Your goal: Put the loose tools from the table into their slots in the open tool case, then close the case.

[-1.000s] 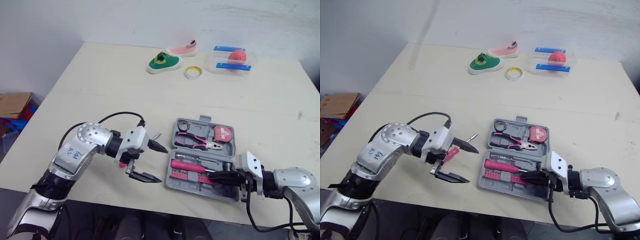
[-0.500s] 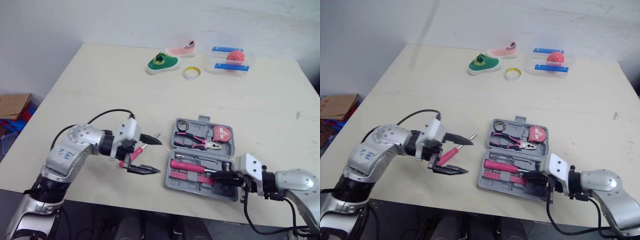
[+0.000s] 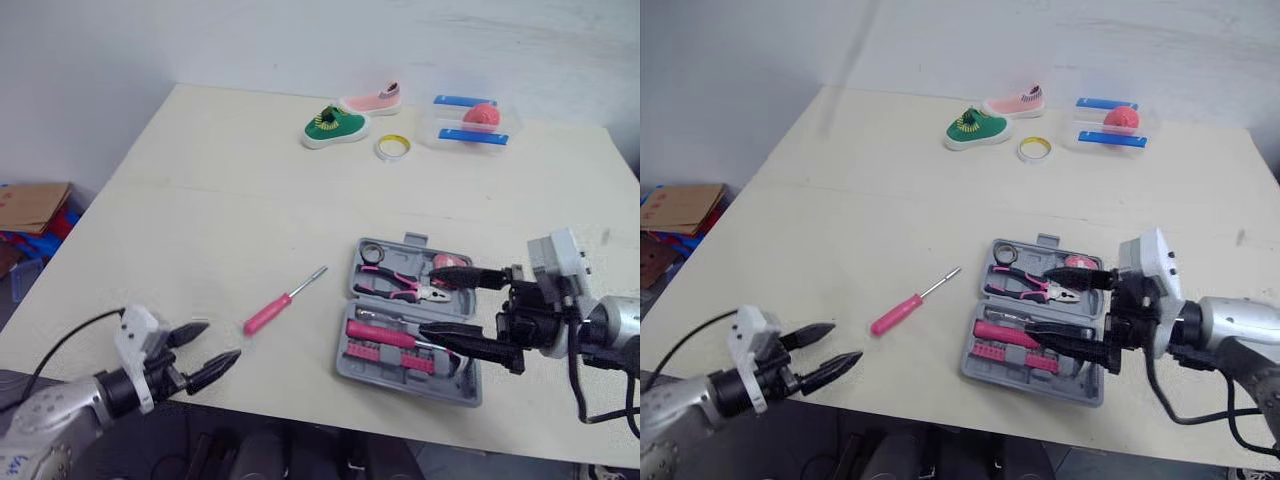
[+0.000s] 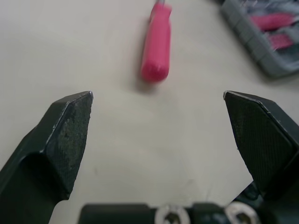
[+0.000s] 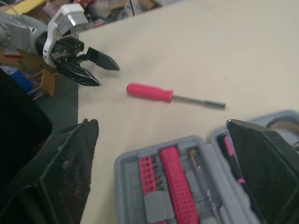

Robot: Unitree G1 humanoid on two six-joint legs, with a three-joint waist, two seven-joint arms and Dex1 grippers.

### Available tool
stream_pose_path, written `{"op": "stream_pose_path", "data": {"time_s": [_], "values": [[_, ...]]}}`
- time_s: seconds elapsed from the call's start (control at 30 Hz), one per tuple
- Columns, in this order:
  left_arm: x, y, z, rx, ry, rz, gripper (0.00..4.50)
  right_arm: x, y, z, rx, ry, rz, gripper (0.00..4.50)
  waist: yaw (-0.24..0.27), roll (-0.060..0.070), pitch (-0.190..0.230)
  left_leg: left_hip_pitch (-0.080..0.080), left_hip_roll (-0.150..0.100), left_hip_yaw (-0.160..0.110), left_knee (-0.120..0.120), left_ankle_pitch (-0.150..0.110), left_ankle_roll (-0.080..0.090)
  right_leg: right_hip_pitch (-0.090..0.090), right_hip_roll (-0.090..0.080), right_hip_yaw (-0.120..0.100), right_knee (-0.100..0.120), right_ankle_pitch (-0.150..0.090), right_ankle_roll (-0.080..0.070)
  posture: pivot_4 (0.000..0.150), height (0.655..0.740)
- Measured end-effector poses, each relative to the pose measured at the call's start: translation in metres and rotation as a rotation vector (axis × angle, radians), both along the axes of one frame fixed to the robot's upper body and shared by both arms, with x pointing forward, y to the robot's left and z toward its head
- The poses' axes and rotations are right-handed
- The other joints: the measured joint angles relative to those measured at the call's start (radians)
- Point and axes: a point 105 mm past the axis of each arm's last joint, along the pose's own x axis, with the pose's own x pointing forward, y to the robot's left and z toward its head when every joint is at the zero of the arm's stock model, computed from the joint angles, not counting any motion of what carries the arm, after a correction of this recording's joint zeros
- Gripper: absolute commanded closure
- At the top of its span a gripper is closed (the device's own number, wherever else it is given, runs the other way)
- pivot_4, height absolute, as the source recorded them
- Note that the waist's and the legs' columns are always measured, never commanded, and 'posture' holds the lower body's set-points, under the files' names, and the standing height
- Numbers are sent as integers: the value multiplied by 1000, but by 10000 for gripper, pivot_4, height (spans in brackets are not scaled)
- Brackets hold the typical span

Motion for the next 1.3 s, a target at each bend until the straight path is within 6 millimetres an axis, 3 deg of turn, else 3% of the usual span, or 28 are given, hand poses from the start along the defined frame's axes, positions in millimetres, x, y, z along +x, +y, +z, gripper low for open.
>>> {"op": "stream_pose_path", "data": {"time_s": [0.2, 0.3, 0.47, 0.57, 0.7, 0.73, 0.8, 0.97, 1.1, 1.23, 1.3], "values": [[34, -39, 13, 66, -77, -136, 0, 2, 6, -2, -27, -30, 20, 541, 9, 4, -2, -1, 0, 0, -2, 0, 0, -1, 0, 0, 0, 1, 1, 1500, 7304], [55, -42, 13, 88, -71, -95, 0, -2, 13, -4, -22, -29, 36, 541, 3, 4, -2, -2, 0, 1, -3, 0, 0, -2, 0, -1, 0, 1, 1, 1500, 7304], [52, -55, -3, 168, 2, -163, 0, -5, 19, -1, -32, -57, 45, 541, -7, 4, -2, -2, 0, 0, -3, 1, 0, -2, 1, -2, 0, 1, 2, 1500, 7304], [53, -57, -7, 205, 19, -183, 8486, -4, 20, 2, -32, -75, 43, 0, -8, 4, -2, -1, 0, 0, -3, 2, 0, -2, 0, -2, 0, 2, 2, 1500, 7304], [59, -51, -7, 251, 16, -172, 24298, -5, 23, 4, -38, -90, 42, 0, -11, 4, -2, -1, 0, 0, -4, 2, 0, -2, 0, -2, 0, 2, 1, 1500, 7304], [60, -50, -7, 255, 16, -167, 31341, -6, 24, 3, -41, -94, 42, 0, -12, 4, -2, -1, 0, 0, -5, 2, 0, -2, 0, -2, 0, 2, 1, 1500, 7304], [63, -48, -7, 243, 22, -155, 38981, -8, 25, 2, -47, -94, 42, 0, -12, 4, -2, -1, 0, 0, -6, 3, 0, -2, 0, -2, -1, 2, 1, 1500, 7304], [66, -48, -2, 221, 38, -175, 39422, -8, 19, 2, -53, -92, 7, 0, -11, 4, -2, -1, -1, 0, -5, 4, -1, -2, 0, -2, 0, 2, 1, 1500, 7304], [70, -52, 39, 234, -91, -318, 39423, -11, 16, 3, -45, -77, -3, 0, -12, 3, -2, -1, -1, 0, -6, 4, -2, -2, 0, -2, -1, 2, 1, 1500, 7304], [57, -83, 72, 280, -168, -644, 39422, -26, 13, -12, -82, 13, 13, 0, -2, 3, -2, -2, -1, -1, -7, 5, -2, -2, 0, -4, -2, 2, 0, 1500, 7304], [48, -102, 78, 305, -170, -809, 39422, -31, 7, -20, -127, 32, -5, 0, 8, 4, -2, -2, -2, 0, -6, 5, -2, -2, 0, -3, -3, 2, 1, 1500, 7304]]}}
